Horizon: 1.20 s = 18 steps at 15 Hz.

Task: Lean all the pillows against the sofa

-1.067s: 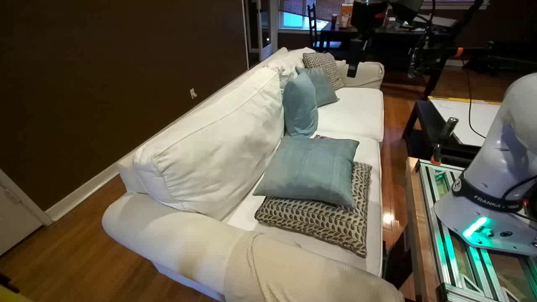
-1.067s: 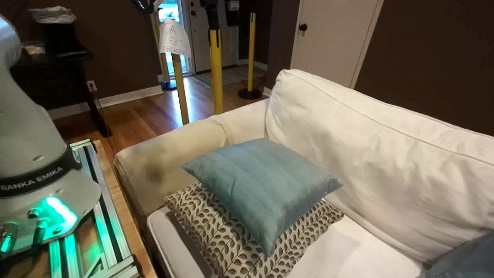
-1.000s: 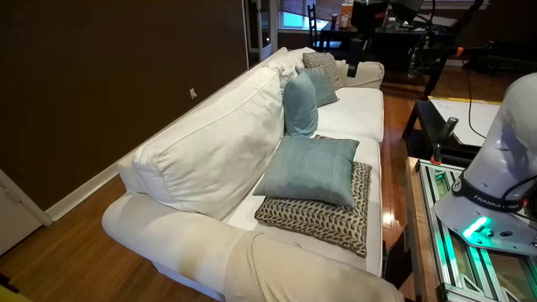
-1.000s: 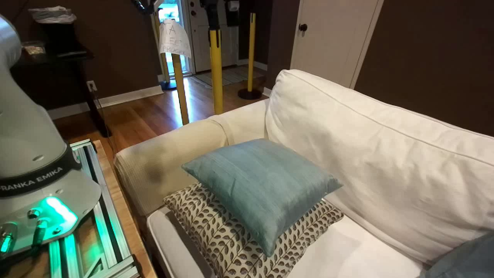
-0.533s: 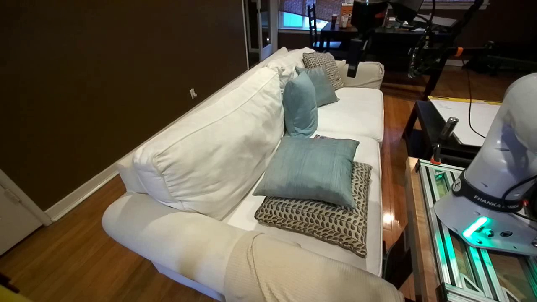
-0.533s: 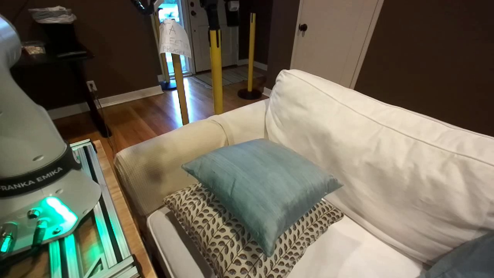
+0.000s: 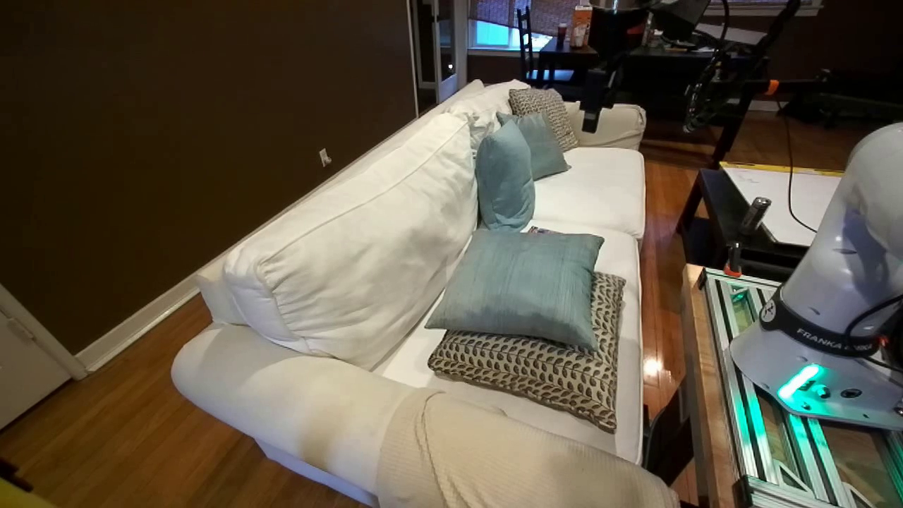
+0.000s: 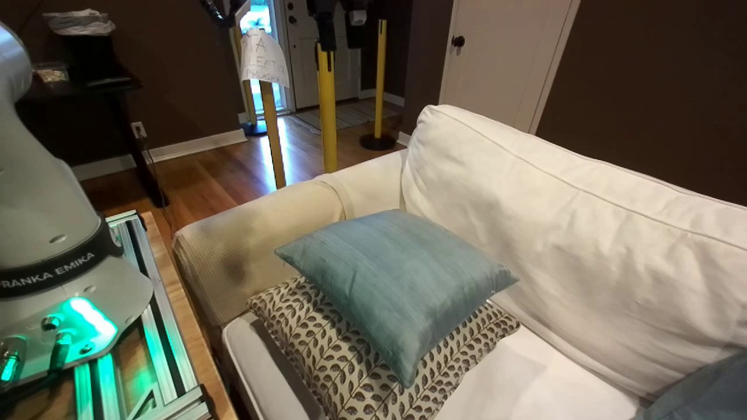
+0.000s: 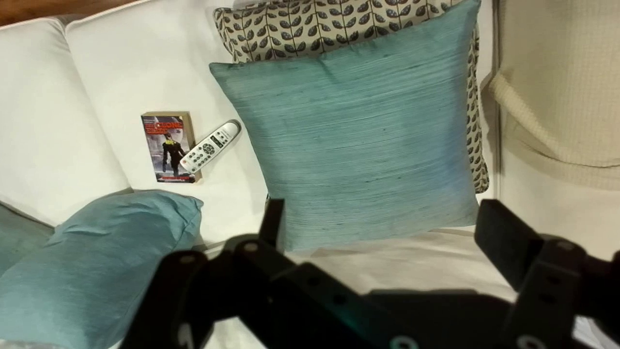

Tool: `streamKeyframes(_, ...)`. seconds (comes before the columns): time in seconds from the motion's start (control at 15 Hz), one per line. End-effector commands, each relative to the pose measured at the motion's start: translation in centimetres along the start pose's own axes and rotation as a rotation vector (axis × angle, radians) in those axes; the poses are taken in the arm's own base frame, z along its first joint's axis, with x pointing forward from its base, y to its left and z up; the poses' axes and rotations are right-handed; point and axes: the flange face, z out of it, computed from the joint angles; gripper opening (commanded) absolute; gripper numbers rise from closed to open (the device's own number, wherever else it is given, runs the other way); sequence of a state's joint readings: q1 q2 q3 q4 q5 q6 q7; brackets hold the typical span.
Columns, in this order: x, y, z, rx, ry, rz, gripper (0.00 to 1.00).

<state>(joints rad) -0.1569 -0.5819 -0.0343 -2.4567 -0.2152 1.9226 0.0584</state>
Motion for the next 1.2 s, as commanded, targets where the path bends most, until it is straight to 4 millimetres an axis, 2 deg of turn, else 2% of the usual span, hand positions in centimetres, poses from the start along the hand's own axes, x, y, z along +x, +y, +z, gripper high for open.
streamKeyframes(0.0, 3.5, 3.5, 3.7, 0.065, 0.007, 0.044, 1.0)
streamKeyframes(0.13, 6.0, 5.5, 6.3, 0.08, 0.035, 0.103, 1.0)
streamKeyframes(0.33, 10.1, 7.2, 11.1, 0.075, 0.038, 0.184, 1.0)
streamKeyframes(0.53, 13.8, 7.4, 15.9, 0.086, 0.017, 0.223, 1.0)
streamKeyframes(0.73, 17.3, 6.4, 19.5, 0.085, -0.019, 0.253, 1.0)
streamKeyframes(0.87, 18.8, 5.8, 20.6, 0.089, -0.054, 0.26, 1.0)
streamKeyframes(0.93, 16.8, 6.4, 19.7, 0.082, -0.023, 0.235, 1.0)
streamKeyframes(1.13, 18.6, 5.8, 21.0, 0.077, -0.033, 0.242, 1.0)
